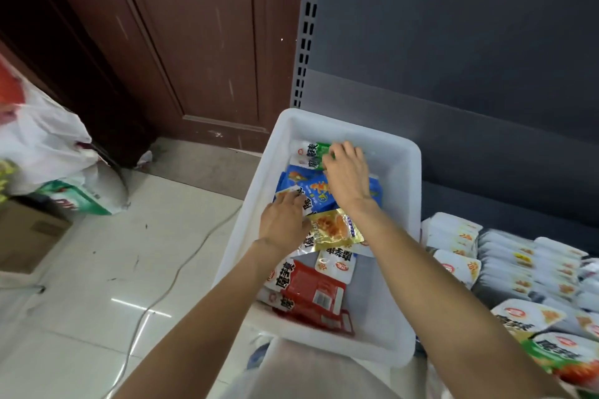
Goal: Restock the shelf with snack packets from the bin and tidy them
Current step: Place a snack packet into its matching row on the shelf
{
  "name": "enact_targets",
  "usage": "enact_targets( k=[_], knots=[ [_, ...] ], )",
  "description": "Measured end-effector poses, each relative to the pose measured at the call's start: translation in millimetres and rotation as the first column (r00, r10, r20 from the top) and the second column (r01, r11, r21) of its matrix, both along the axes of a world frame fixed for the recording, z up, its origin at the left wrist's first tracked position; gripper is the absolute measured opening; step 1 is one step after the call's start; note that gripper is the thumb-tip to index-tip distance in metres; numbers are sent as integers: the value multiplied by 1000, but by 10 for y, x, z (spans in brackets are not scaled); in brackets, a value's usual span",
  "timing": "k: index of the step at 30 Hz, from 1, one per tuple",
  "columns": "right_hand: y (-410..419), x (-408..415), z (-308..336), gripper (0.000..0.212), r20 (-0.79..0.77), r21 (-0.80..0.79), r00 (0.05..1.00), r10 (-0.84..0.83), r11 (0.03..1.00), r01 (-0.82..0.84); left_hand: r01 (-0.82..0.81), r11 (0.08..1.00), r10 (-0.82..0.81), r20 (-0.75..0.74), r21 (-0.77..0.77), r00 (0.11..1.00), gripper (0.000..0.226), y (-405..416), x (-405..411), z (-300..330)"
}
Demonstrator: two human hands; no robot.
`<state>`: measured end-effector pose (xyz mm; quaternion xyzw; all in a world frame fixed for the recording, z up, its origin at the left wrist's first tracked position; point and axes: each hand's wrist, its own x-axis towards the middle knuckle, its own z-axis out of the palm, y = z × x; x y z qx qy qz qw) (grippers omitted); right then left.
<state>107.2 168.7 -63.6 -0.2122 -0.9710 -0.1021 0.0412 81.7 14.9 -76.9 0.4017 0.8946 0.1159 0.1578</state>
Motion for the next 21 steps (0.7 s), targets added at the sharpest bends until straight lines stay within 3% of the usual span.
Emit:
enact_targets(
  k=[3, 5, 7, 9, 10, 11, 13, 17, 21],
  knots=[
    [-92, 61, -66, 18, 127, -97, 992, 8, 995, 4, -78, 995, 72, 79, 69, 994, 52, 26, 9, 58],
    [-170, 140, -10, 17, 77, -144, 997, -5, 989, 16, -274, 951, 220, 310, 143, 925, 53, 40, -4, 151],
    [-298, 268, 157, 9, -107, -168, 992, -62, 985, 44, -539, 814, 301, 637, 216, 710, 54, 64, -2, 256],
    [-475, 490, 329, 11, -373, -205, 921, -113, 978, 37, -760, 612, 181, 897, 218, 404, 47, 71, 77, 395],
    [-585, 628, 391, 13, -460, -238, 879, -128, 971, 17, -812, 537, 84, 944, 227, 319, 39, 56, 145, 462],
    [-697, 767, 428, 12, -507, -280, 851, -135, 960, -14, -823, 497, 8, 947, 275, 321, 27, 29, 224, 522],
    [-859, 1020, 465, 7, -562, -401, 811, -162, 911, -96, -794, 475, -44, 911, 380, 410, 8, -34, 375, 607],
    [-904, 1424, 588, 14, -575, -645, 732, -366, 753, -130, -732, 513, -26, 860, 448, 509, 9, -91, 575, 673],
    [-783, 1700, 774, 26, -519, -734, 673, -527, 678, -35, -622, 595, -64, 802, 509, 594, 9, -59, 759, 819]
  ],
)
